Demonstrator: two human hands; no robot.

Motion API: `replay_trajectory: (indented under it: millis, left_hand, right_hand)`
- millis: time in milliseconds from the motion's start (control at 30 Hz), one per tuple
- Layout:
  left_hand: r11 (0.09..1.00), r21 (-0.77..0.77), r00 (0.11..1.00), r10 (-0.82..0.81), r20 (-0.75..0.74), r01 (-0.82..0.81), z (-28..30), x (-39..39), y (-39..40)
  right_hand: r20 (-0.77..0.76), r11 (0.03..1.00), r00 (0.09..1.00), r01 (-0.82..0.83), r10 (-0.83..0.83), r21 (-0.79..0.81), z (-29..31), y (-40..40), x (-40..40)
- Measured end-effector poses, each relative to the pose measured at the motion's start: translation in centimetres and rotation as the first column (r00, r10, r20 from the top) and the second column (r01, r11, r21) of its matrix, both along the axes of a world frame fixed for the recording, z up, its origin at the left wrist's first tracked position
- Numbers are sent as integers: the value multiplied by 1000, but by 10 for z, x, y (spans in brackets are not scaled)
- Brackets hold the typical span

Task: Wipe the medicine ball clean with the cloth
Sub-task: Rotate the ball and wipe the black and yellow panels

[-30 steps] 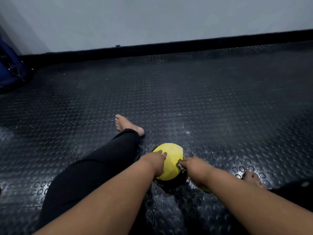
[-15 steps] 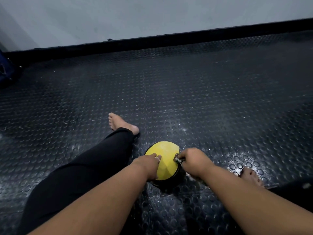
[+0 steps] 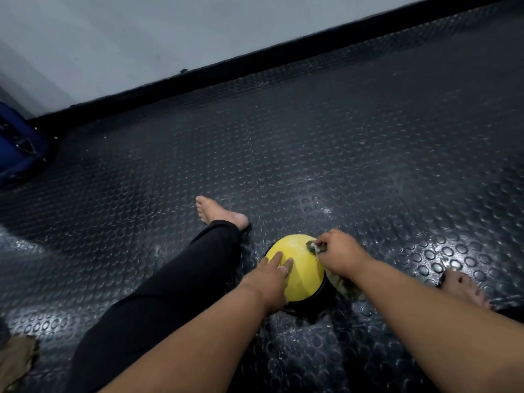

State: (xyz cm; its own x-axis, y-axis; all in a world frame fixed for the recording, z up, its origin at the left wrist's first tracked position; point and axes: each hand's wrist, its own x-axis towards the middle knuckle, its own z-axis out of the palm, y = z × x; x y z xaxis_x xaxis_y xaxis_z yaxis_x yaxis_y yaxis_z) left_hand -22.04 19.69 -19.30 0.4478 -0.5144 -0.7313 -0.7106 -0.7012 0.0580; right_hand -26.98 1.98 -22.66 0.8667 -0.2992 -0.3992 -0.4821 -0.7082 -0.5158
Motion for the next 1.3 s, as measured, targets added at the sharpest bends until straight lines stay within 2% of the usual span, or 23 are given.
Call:
replay_trajectory:
  millis: [167,300,367,433,467,533,667,800,933,1167,1300]
  left_hand:
    - [998,21,998,53,-24,-52,-5,13,-12]
    - [991,-50,992,122,-10,-123,-6,16,-20]
    - [956,-169,967,250,48,-238,-6,15,-26]
    - [865,-299,895,441,65,-404,-8,13,-31]
    - [826,-322,864,502,46,-463,-10,13,-31]
    - [809,-284,843,538,7,-514,-15,11,-31]
    - [823,-205,837,546,26,-530,-17,2,-25]
    - [813,-191,828,561,3,-550,-15,-3,-17]
    - [807,-182,822,569,-13,-562,-11,-5,-10]
    - [913,-187,923,380,63,-363,-8,-18,-13]
    - [936,-200,945,313,96,-290,-9,-18,-16]
  right_hand:
    - [-52,999,998,-36,36,6,-4,-2,11]
    - [-64,999,997,-42,41,-11,-9,-6,5]
    - [-52,998,997,-64,63,-14,-9,-7,0]
    - [-30,994,994,-109,109,-4,-5,-5,-3]
    - [-20,991,991,-136,136,-1,-3,-2,-4]
    - [-7,983,983,-182,182,-11,0,1,-5]
    - [11,991,991,-132,131,20,-2,5,-8]
    - [26,986,993,108,-112,128,-11,3,-15]
    - [34,967,976,210,-217,144,-12,3,-20]
    - [170,985,975,122,-142,123,-11,43,-23]
    - [135,992,983,114,-121,59,-15,34,-32]
